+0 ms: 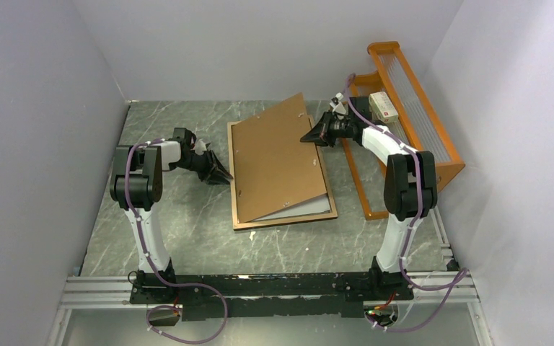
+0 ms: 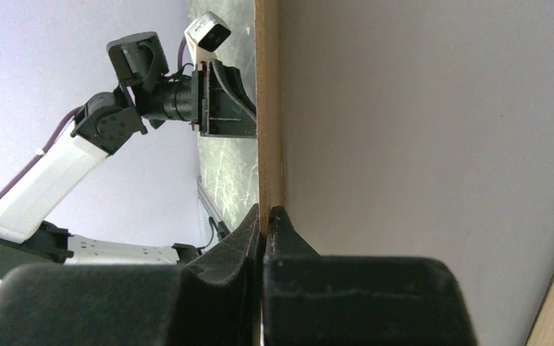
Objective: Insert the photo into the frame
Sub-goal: Place the photo frame item in the photo frame.
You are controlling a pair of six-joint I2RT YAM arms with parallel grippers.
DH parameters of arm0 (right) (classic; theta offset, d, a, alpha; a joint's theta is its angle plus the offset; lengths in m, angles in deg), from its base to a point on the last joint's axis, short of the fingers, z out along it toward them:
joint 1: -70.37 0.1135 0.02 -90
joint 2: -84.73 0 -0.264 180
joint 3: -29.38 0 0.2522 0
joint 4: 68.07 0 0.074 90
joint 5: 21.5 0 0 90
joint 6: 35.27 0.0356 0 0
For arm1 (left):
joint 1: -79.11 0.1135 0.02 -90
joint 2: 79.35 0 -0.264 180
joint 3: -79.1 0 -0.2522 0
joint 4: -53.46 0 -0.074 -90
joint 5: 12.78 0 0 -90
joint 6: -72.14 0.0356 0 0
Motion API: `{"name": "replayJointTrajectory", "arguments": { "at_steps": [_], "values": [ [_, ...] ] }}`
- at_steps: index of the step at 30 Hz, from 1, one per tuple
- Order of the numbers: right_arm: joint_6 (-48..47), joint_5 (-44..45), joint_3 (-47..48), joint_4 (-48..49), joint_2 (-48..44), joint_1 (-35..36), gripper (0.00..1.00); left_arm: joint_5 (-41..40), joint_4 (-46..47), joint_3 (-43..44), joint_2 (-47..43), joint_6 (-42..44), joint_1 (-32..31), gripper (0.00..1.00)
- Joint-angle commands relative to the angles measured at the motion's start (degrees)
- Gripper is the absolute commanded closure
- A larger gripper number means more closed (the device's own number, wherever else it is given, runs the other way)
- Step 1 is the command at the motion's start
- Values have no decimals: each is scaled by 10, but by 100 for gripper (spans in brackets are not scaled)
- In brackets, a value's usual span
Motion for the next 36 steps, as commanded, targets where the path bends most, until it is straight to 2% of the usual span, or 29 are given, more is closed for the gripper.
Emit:
{"name": "replayJointTrajectory", "arguments": {
  "at_steps": [1, 5, 12, 17, 20, 24, 26, 36],
  "values": [
    [7, -14, -1, 36, 7, 11, 100, -46, 11, 6, 19, 12, -3, 66],
    [-5, 3, -8, 20, 7, 14, 97, -47, 11, 5, 19, 13, -3, 66],
    [-50, 52, 15, -58, 12, 20, 67, -49, 4, 11, 22, 17, -3, 64],
    [-69, 89, 34, -97, 18, 24, 57, -57, -17, 20, 21, 16, -3, 64],
    [-82, 109, 41, -114, 19, 25, 44, -67, -29, 24, 12, 14, -3, 63],
    [-105, 151, 54, -142, 20, 29, 18, -77, -43, 32, 9, 18, -3, 61],
    [-115, 177, 56, -152, 18, 32, 8, -79, -46, 32, 10, 21, -3, 60],
    [-150, 261, 107, -220, 49, 63, 1, -80, -56, 38, 13, 26, -4, 57]
  ]
}}
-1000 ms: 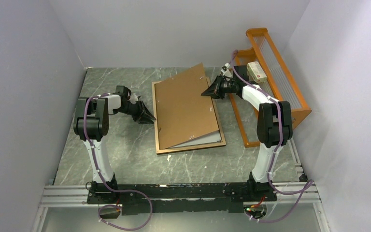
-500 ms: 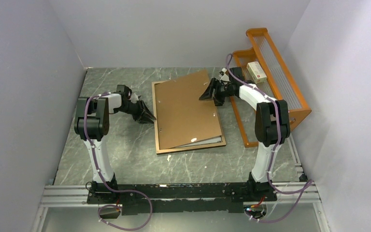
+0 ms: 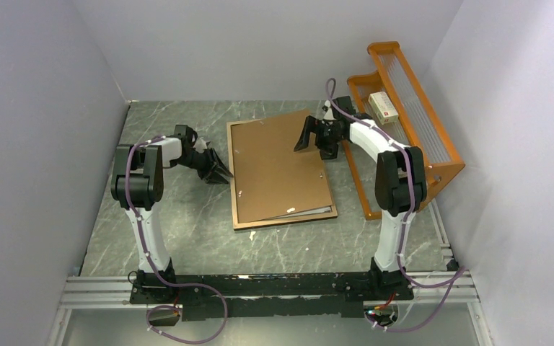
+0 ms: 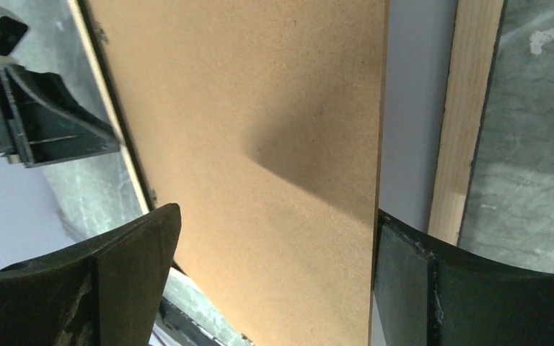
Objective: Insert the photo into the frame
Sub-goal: Place the photo frame item in the photo frame.
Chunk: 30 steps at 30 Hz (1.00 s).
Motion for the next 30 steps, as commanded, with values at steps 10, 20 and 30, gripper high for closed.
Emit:
{"name": "replayJointTrajectory", "arguments": {
  "at_steps": [10, 20, 30],
  "values": [
    [-45, 177, 73, -95, 26, 42, 1, -62, -21, 9, 4, 27, -1, 52],
    [-75, 318, 104, -151, 38, 58, 1, -79, -29, 12, 1, 27, -1, 44],
    [-64, 289, 30, -108, 12, 59, 1, -83, -34, 12, 5, 31, -2, 38]
  ]
}}
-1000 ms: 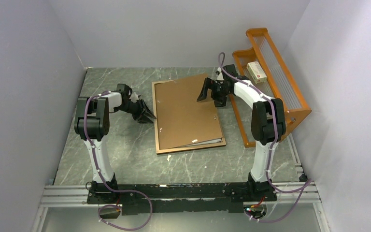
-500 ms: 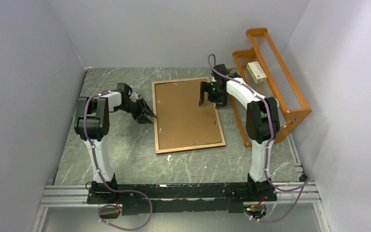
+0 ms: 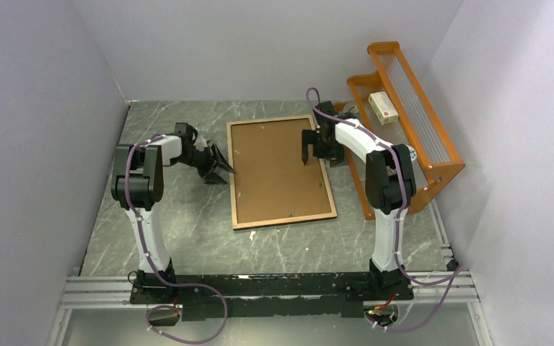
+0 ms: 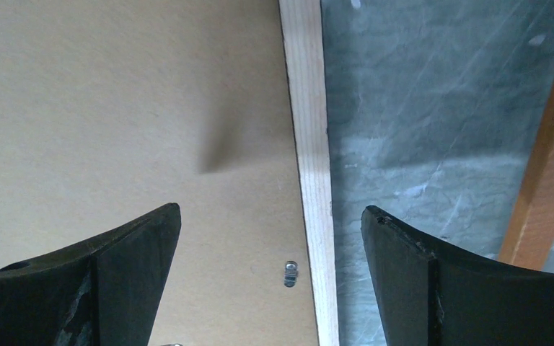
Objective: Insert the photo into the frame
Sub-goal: Place the photo frame item in the photo frame.
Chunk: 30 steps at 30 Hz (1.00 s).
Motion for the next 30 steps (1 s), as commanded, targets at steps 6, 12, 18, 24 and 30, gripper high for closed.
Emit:
{"name": "replayJointTrajectory", "arguments": {
  "at_steps": [6, 12, 18, 24, 30],
  "values": [
    [16, -21, -72, 48, -77, 28, 13, -112, -29, -5, 6, 40, -14, 47],
    [66, -32, -132, 108, -131, 80, 38, -141, -36, -8, 4, 46, -27, 63],
    [152, -135, -187, 224, -144, 129, 56, -132, -37, -9, 12, 50, -33, 79],
    [238, -240, -219, 348, -116, 158, 63, -125, -40, -13, 18, 52, -34, 86],
    [331, -261, -250, 465, -82, 192, 71, -121, -47, -13, 22, 52, -34, 91]
  ]
}}
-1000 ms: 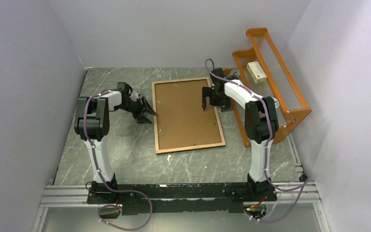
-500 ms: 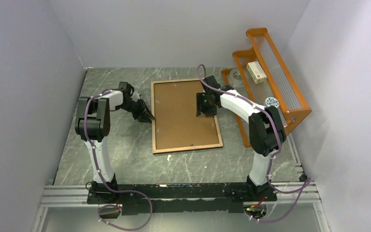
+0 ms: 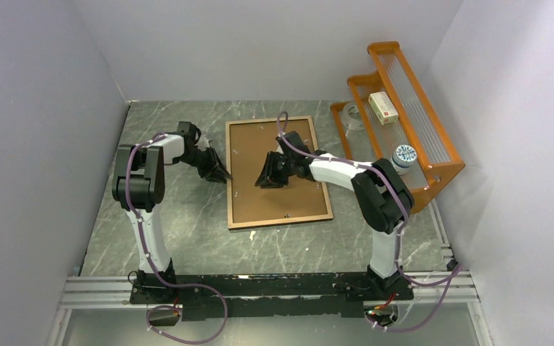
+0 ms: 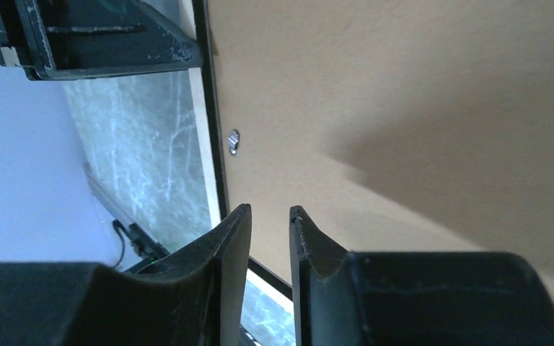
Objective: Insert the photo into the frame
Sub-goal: Place the photo frame item in the photo frame, then install the photo frame at the center of the board.
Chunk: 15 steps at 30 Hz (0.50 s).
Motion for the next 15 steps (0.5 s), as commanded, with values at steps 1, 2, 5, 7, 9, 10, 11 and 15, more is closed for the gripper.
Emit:
{"name": "replayJointTrajectory", "arguments": {
  "at_steps": [1, 2, 5, 7, 9, 10, 11, 15],
  "values": [
    [92, -44, -14, 132, 24, 23, 72, -68, -28, -19, 29, 23, -15, 91],
    [100, -44, -15, 140, 28, 29, 73, -70, -32, -18, 30, 24, -15, 92],
    [120, -39, -11, 152, 47, 51, 75, -77, -45, -15, 32, 29, -15, 93],
    [138, -20, -8, 148, 56, 62, 76, -79, -50, -15, 33, 36, -15, 94],
    [146, -4, -8, 151, 61, 70, 76, -86, -54, -14, 34, 39, -15, 95],
    [148, 5, -4, 144, 65, 72, 76, -87, -55, -14, 34, 40, -15, 95],
    [147, 14, 1, 136, 69, 75, 76, -88, -56, -14, 33, 42, -15, 95],
    [147, 44, 13, 118, 82, 84, 76, -91, -57, -15, 32, 44, -15, 96]
  ]
}}
